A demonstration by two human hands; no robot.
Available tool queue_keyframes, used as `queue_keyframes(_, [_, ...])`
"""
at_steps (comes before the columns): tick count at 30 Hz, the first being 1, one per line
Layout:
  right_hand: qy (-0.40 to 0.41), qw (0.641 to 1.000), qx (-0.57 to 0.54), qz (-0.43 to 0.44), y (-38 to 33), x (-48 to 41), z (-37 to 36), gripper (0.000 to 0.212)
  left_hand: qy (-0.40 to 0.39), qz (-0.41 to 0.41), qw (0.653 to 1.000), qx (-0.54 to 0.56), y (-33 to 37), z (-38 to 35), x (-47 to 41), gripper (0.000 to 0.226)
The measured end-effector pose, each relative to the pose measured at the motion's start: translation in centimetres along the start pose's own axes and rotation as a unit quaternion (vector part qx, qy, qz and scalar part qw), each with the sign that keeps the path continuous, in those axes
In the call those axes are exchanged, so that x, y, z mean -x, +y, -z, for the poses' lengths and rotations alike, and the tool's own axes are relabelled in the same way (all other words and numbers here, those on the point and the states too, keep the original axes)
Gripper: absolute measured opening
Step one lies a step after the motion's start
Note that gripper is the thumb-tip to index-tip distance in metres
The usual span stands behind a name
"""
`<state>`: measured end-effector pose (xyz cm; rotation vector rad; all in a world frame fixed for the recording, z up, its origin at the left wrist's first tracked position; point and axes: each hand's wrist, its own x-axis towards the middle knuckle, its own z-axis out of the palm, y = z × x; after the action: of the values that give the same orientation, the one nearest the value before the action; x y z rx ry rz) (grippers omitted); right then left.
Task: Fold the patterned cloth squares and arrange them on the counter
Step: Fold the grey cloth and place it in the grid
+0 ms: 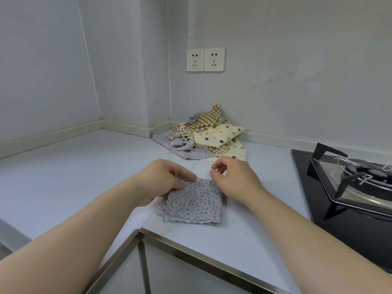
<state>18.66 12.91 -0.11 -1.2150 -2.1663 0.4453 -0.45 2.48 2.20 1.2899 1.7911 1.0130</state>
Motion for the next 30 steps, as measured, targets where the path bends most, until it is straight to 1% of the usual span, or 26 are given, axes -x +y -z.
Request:
queue_keyframes(3, [-0.022,1.0,-0.005,0.001,0.2,-0.1,-0.3,0.017,0.055,-0.001,0.997,0.058,-0.3,-0.4,-0.2,0.033])
queue_keyframes(5, [-0.04,0.999,-0.002,-0.003,0.3,-0.2,-0.6,0.02,0.068,0.006,0.994,0.082,-0.5,-0.5,-0.4,0.028])
queue_keyframes(8, [-0.058,0.998,0.008,-0.002,0.5,-0.2,-0.5,0.023,0.075,0.026,0.994,0.075,-0.6,-0.6,-0.4,0.021])
queue_keyframes(12, [-0.06,0.998,0.018,0.005,0.6,-0.2,-0.4,0.026,0.102,0.009,0.995,-0.004,-0.6,-0.7,-0.4,0.021])
queue_keyframes(15, [-0.06,0.998,0.028,0.011,0.5,-0.2,-0.4,0.027,0.115,-0.002,0.993,-0.035,-0.8,-0.8,-0.8,0.02])
queue_keyframes(17, [-0.059,0.998,0.032,0.012,0.4,-0.1,-0.4,0.028,0.131,-0.029,0.985,-0.108,-1.1,-0.7,-0.8,0.018])
queue_keyframes(19, [-0.06,0.998,0.033,0.012,0.3,-0.1,-0.2,0.028,0.141,-0.067,0.964,-0.214,-1.6,-0.6,-0.9,0.028])
queue_keyframes(21, [-0.064,0.997,0.03,0.008,0.2,0.0,-0.1,0.03,0.123,-0.099,0.942,-0.295,-2.1,-0.5,-1.0,0.043])
queue_keyframes(23, [-0.067,0.997,0.03,0.007,0.2,0.0,-0.1,0.034,0.097,-0.119,0.929,-0.336,-2.4,-0.6,-1.1,0.048])
queue_keyframes(27, [-0.095,0.995,0.018,-0.012,0.4,-0.1,-0.3,0.045,0.071,-0.147,0.906,-0.391,-2.5,-1.0,-1.1,0.047])
queue_keyframes(30, [-0.121,0.992,0.031,-0.028,0.5,-0.2,-0.4,0.05,0.062,-0.155,0.901,-0.401,-2.6,-1.0,-1.2,0.042])
